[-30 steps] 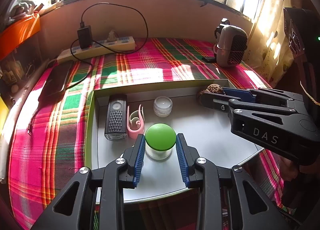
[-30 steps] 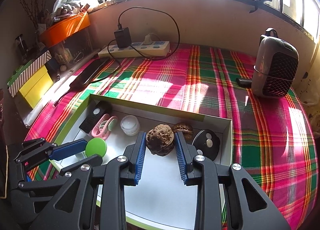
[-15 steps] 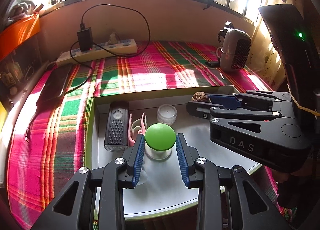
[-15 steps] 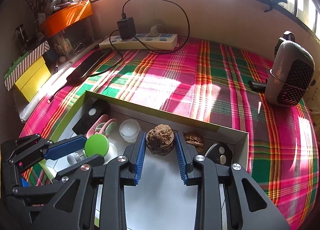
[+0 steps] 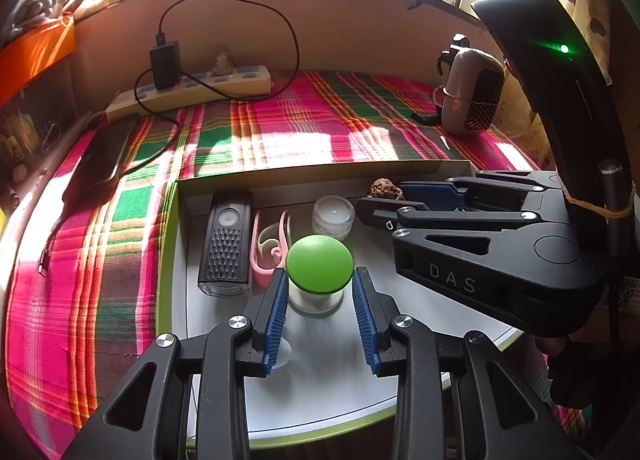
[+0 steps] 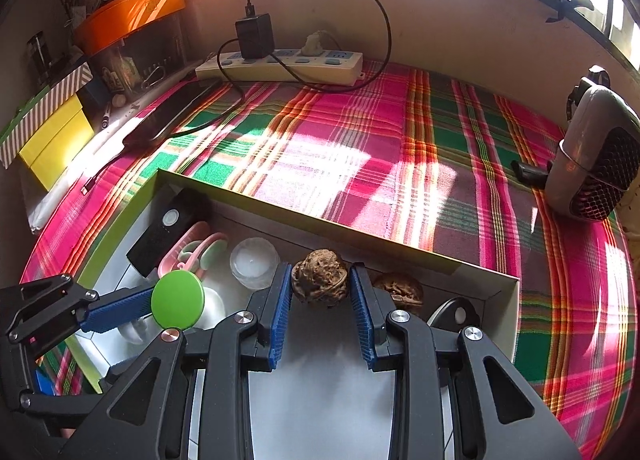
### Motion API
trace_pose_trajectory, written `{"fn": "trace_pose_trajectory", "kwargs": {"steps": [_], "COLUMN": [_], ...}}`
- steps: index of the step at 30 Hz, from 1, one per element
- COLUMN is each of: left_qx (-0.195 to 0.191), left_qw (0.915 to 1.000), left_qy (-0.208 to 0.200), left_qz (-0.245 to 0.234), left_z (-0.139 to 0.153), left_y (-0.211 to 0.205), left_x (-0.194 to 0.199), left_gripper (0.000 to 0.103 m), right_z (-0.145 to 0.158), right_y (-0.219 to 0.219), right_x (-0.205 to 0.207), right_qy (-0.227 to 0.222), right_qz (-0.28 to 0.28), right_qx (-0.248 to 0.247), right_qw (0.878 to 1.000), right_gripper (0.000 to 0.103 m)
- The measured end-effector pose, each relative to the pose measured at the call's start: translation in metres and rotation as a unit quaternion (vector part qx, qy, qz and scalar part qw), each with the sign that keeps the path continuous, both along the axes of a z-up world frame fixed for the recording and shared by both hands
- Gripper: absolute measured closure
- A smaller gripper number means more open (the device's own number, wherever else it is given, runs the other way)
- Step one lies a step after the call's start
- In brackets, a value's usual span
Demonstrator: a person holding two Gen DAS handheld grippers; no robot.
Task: Organize objects
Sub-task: 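Lower the walnut into the box and open the right tool while the left tool sets the green container down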
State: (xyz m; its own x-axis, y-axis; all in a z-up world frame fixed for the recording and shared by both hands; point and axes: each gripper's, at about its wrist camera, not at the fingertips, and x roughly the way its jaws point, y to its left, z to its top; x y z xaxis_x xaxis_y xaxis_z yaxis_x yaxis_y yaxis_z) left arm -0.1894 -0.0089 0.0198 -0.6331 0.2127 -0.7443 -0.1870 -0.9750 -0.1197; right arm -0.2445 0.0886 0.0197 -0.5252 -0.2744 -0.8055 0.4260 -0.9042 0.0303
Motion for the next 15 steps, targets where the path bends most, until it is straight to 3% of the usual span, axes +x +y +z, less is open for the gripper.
{"fn": "trace_pose_trajectory", "kwargs": {"steps": [15], "left_qx": [0.001], "left_qw": [1.0000], "left_qy": [0.000], "left_qz": [0.001], "left_z": [-0.0008], "left_y": [-0.0011], "left_x": [-0.0006], "left_gripper": [0.073], "right_z": [-0.0020], "right_y": [-0.0058], "right_x": [-0.0017], "right_qy": [-0.003], "right_qz": [-0.004], "right_qx": [0.021], "right_qw": [1.000], "right_gripper": [0.072]}}
